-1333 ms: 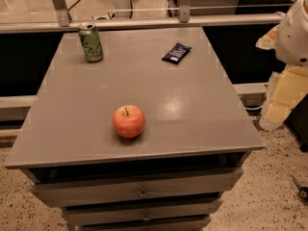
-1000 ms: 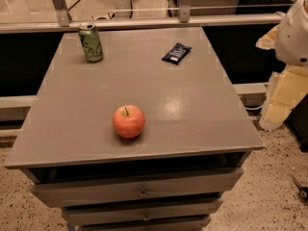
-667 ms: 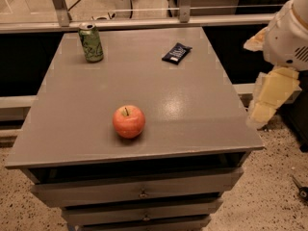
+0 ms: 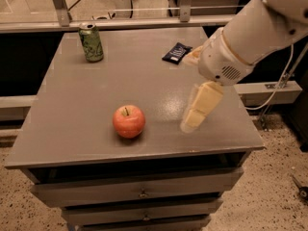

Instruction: Move apple near green can

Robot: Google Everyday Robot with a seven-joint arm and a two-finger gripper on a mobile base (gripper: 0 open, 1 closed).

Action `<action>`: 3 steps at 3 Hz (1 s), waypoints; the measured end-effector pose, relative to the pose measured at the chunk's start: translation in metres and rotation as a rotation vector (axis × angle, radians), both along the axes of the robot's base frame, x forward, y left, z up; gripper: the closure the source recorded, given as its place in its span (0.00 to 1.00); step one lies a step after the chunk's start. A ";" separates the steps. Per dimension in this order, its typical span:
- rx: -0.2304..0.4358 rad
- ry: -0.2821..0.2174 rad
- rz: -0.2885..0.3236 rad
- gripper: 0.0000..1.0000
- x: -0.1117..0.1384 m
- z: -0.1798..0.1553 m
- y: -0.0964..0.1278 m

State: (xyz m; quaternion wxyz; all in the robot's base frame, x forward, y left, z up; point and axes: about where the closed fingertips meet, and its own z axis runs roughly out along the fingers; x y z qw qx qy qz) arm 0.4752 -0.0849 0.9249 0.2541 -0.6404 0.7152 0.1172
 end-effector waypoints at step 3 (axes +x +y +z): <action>0.235 0.084 0.092 0.00 -0.016 -0.070 0.123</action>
Offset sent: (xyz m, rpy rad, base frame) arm -0.0185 0.1435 -0.0875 0.3065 0.1179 0.0950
